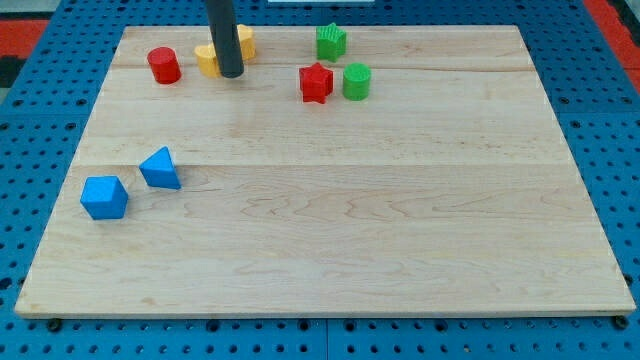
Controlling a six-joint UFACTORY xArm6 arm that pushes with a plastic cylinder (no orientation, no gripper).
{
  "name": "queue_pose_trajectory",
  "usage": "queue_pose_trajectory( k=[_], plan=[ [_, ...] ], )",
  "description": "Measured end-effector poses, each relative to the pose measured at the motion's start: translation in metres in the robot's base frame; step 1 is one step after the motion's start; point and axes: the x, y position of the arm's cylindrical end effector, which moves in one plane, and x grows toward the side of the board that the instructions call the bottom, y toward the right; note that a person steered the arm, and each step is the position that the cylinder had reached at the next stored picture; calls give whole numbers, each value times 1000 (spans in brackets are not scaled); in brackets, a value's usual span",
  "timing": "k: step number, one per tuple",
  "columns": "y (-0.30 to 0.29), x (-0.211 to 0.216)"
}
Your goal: Touch the green circle
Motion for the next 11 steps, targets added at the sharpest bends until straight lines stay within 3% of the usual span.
queue_pose_trajectory(
  k=[2,3,6,7,8,11],
  plan=[
    [-12,-24],
    [21,-23],
    [223,-19],
    [247,9],
    [247,43],
    [199,20]
  ],
)
